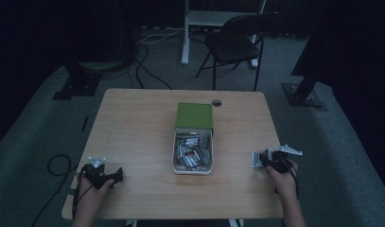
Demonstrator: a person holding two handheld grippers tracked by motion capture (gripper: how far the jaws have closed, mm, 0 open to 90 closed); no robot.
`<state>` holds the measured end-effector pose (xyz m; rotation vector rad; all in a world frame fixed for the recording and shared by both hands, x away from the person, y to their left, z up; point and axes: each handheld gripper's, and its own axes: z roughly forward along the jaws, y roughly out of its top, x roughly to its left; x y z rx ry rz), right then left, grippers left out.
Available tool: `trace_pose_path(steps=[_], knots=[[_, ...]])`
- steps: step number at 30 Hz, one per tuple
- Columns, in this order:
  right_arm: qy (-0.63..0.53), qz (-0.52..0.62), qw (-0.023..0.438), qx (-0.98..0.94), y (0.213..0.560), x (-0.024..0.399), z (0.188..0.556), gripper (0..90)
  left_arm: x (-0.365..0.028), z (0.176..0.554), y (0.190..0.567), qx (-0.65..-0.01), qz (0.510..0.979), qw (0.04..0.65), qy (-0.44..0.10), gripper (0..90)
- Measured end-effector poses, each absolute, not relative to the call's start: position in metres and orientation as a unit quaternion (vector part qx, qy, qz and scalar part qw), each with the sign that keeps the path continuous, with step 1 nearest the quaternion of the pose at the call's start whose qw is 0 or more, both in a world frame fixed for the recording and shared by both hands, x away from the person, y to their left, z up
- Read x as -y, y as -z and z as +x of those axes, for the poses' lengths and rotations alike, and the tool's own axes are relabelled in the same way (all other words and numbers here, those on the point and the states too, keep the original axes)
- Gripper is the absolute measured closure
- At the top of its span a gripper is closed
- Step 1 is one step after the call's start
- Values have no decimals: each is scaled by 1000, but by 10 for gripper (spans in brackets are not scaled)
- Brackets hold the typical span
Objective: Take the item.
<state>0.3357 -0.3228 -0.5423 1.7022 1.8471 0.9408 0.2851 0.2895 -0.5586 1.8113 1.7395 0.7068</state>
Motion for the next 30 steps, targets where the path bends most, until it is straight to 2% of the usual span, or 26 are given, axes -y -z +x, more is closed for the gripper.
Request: trace_pose_path(steps=[4, 8, 9, 13, 16, 19, 24, 30], knots=[[-339, 619, 232, -669, 544, 327, 334, 559, -290, 285, 559, -643, 670, 263, -261, 10], [-345, 623, 211, -669, 546, 331, 334, 491, -290, 285, 559, -643, 670, 263, -261, 10], [-339, 623, 213, -672, 548, 333, 334, 394, -290, 285, 559, -643, 670, 263, -261, 11], [-328, 631, 204, -673, 551, 339, 332, 317, -290, 285, 559, -643, 670, 263, -262, 11], [-323, 639, 209, -666, 552, 344, 330, 272, -290, 285, 559, -643, 670, 263, -261, 10], [-324, 636, 209, -668, 552, 345, 328, 268, -290, 285, 559, -643, 670, 263, -261, 11], [-321, 625, 215, -679, 550, 343, 323, 189, -290, 285, 559, -643, 670, 263, -261, 11], [-331, 606, 216, -690, 544, 334, 316, 170, -289, 285, 559, -644, 670, 263, -261, 11]])
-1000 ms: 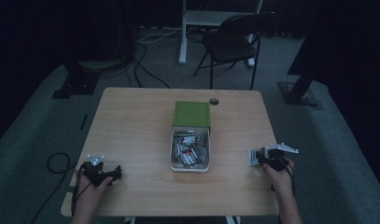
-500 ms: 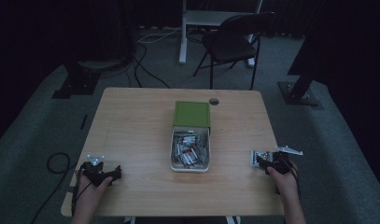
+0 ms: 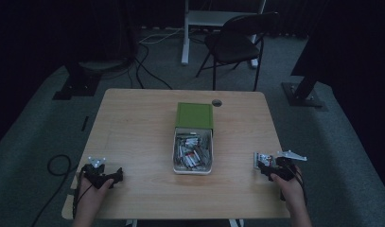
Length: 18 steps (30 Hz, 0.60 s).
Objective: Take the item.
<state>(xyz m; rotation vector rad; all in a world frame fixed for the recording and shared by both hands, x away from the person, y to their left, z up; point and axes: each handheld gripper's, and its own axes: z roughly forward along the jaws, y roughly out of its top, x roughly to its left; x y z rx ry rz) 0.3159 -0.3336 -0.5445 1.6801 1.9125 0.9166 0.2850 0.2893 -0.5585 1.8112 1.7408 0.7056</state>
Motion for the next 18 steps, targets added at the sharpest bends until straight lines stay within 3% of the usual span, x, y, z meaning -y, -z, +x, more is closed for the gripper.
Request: trace_pose_path(steps=[18], knots=[[-373, 538, 189, -732, 530, 292, 310, 141, -272, 279, 557, -555, 744, 293, -229, 11]])
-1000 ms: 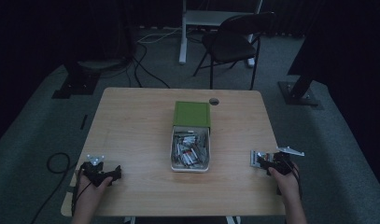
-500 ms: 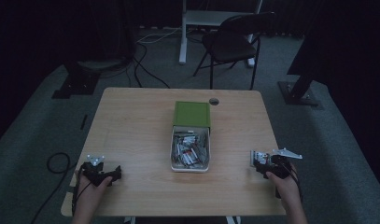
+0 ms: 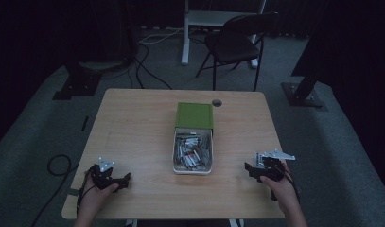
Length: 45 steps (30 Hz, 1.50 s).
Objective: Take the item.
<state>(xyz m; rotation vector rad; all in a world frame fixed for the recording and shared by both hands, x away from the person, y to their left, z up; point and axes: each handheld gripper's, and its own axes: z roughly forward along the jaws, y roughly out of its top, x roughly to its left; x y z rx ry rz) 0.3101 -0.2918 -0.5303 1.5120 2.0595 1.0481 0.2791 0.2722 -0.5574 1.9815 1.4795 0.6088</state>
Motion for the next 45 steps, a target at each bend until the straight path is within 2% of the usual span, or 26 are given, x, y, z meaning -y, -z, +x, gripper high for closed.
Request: trace_pose_path(steps=[7, 12, 25, 45], knots=[[-389, 507, 169, -750, 534, 278, 310, 142, -261, 276, 549, -530, 759, 303, -227, 11], [-394, 484, 165, -764, 537, 270, 309, 144, -250, 275, 547, -514, 768, 323, -204, 11], [-410, 415, 137, -800, 545, 240, 304, 138, -222, 273, 543, -459, 796, 337, -205, 11], [-455, 366, 134, -801, 527, 213, 308, 136, -171, 277, 531, -382, 806, 408, -197, 11]])
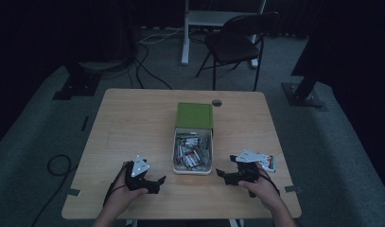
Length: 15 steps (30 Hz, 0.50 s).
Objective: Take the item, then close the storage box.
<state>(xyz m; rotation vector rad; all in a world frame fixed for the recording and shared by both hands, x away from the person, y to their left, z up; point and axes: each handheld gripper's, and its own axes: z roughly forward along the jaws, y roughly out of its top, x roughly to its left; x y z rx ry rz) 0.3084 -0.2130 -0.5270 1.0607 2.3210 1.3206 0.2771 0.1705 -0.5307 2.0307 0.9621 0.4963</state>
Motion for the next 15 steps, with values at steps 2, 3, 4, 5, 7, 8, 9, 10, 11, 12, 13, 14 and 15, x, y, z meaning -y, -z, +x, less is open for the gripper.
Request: trace_pose_path(steps=[2, 3, 4, 5, 7, 8, 9, 10, 11, 12, 13, 14, 15], knots=[[-461, 363, 132, -799, 525, 211, 309, 136, -166, 279, 530, -378, 806, 411, -197, 11], [-462, 358, 132, -800, 524, 209, 309, 136, -164, 281, 530, -377, 806, 411, -198, 11], [-463, 357, 132, -800, 523, 208, 309, 136, -162, 282, 529, -375, 806, 413, -198, 11], [-465, 357, 132, -799, 522, 208, 310, 136, -160, 283, 529, -373, 806, 415, -198, 11], [-467, 356, 132, -798, 521, 206, 311, 136, -158, 285, 527, -370, 804, 420, -200, 11], [-468, 357, 134, -797, 520, 205, 311, 137, -157, 286, 526, -370, 803, 423, -200, 11], [-470, 357, 134, -796, 519, 204, 312, 136, -156, 287, 525, -371, 801, 426, -200, 11], [-470, 357, 134, -796, 519, 204, 312, 136, -156, 287, 525, -371, 801, 426, -200, 11], [-473, 355, 133, -795, 517, 203, 312, 136, -154, 288, 524, -369, 800, 429, -200, 11], [-473, 356, 134, -795, 516, 202, 312, 137, -154, 289, 524, -368, 800, 430, -200, 11], [-476, 354, 133, -794, 516, 201, 312, 137, -153, 290, 524, -368, 800, 429, -199, 11], [-477, 355, 131, -793, 515, 200, 313, 137, -153, 291, 523, -368, 800, 429, -200, 11], [-478, 355, 132, -792, 515, 200, 313, 137, -152, 292, 523, -368, 799, 430, -201, 11]])
